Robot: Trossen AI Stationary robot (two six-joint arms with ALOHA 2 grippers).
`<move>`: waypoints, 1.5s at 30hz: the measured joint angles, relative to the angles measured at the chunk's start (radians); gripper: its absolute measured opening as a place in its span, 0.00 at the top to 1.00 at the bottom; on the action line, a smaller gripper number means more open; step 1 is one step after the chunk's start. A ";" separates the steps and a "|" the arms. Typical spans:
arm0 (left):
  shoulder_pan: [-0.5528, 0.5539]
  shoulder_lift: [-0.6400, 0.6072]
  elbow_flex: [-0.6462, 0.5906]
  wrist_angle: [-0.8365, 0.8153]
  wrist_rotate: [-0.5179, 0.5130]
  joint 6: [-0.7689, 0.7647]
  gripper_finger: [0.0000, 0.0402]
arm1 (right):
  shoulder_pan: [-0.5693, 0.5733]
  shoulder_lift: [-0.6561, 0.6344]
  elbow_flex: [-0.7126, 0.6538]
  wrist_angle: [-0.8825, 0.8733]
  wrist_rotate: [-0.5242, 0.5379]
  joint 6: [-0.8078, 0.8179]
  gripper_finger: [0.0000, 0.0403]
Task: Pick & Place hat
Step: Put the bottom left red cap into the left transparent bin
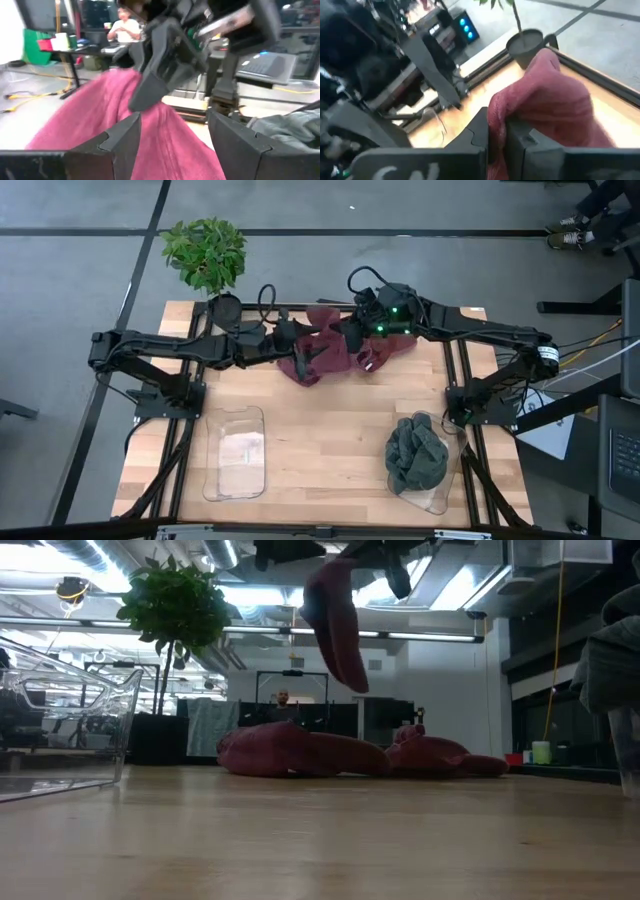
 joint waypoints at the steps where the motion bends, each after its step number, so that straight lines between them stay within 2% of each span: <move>1: -0.005 0.004 0.000 0.000 -0.025 0.000 0.44 | 0.000 0.001 0.000 0.007 0.013 0.011 0.93; 6: -0.025 0.030 0.000 0.002 -0.139 0.003 0.44 | 0.000 0.022 0.000 0.057 0.063 0.081 0.92; 12: -0.040 0.063 0.000 0.000 -0.200 0.023 0.44 | 0.000 0.054 -0.001 0.117 0.071 0.117 0.93; 18: -0.046 0.073 0.000 -0.037 -0.389 0.074 0.42 | 0.000 0.064 -0.002 0.159 0.067 0.154 0.91; 30: -0.042 0.073 0.000 -0.037 -0.401 0.162 0.47 | 0.000 0.065 -0.002 0.251 0.066 0.251 0.91; 34: -0.042 0.073 0.000 0.001 -0.419 0.146 0.55 | 0.000 0.065 -0.002 0.268 0.074 0.259 0.92; 37: -0.042 0.073 0.000 0.019 -0.426 0.146 0.66 | 0.000 0.065 -0.002 0.285 0.073 0.274 0.93; 43: -0.046 0.073 0.000 0.019 -0.426 0.141 0.94 | 0.000 0.065 -0.002 0.254 0.071 0.250 0.85; 45: -0.053 0.073 0.000 0.019 -0.424 0.115 0.97 | 0.000 0.065 -0.002 0.239 0.071 0.205 0.84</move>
